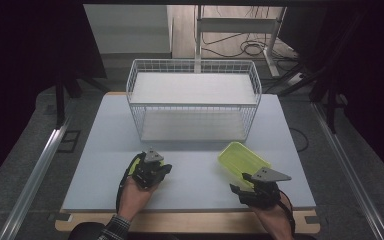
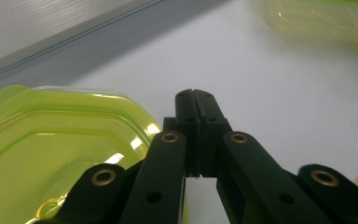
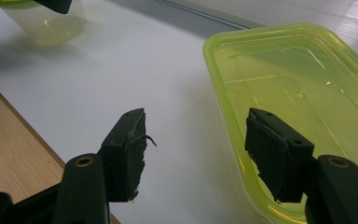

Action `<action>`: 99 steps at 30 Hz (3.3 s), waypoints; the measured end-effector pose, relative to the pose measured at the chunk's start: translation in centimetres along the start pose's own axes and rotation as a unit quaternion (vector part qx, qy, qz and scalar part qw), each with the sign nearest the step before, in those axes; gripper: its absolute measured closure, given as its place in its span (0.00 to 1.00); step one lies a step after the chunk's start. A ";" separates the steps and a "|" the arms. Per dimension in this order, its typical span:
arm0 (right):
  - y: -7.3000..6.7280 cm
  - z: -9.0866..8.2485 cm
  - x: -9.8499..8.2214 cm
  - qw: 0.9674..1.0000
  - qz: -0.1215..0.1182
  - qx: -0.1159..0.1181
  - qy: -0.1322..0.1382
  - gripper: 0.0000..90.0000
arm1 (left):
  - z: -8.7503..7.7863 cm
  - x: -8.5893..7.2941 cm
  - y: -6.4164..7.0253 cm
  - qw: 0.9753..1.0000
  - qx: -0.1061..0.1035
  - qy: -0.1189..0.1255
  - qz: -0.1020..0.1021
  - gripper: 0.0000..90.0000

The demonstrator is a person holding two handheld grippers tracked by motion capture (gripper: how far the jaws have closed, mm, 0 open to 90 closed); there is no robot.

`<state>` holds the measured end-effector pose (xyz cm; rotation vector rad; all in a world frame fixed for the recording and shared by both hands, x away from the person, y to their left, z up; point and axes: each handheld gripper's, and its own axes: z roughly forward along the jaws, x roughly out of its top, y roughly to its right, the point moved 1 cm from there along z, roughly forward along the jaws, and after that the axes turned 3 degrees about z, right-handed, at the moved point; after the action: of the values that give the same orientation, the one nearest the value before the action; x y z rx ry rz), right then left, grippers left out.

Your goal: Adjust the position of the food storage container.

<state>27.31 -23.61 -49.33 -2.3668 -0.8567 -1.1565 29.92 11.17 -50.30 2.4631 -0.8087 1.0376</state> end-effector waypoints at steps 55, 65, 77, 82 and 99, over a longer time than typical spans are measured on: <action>1.5 -1.0 0.4 1.000 0.015 -0.006 -0.001 0.75 | -3.3 -3.7 -2.4 1.000 0.002 0.021 -0.011 0.90; 4.0 -0.5 1.8 0.999 0.031 -0.026 -0.019 0.99 | -2.7 -4.9 -0.3 0.999 -0.004 0.025 0.033 0.47; 7.8 3.8 5.6 0.995 0.049 -0.081 -0.028 0.99 | -2.4 -5.2 0.3 0.998 -0.028 0.021 0.044 0.18; 9.1 5.5 6.6 0.991 0.060 -0.116 -0.040 0.99 | -2.2 -5.2 0.5 0.998 -0.033 0.022 0.051 0.16; 6.5 9.2 7.4 0.993 0.037 -0.067 -0.086 0.99 | -1.9 -5.3 0.7 0.998 -0.026 0.008 0.064 0.14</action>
<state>40.47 -20.63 -49.24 -2.6156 -0.7584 -1.0226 25.44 13.53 -52.82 2.3823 -0.9881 1.0637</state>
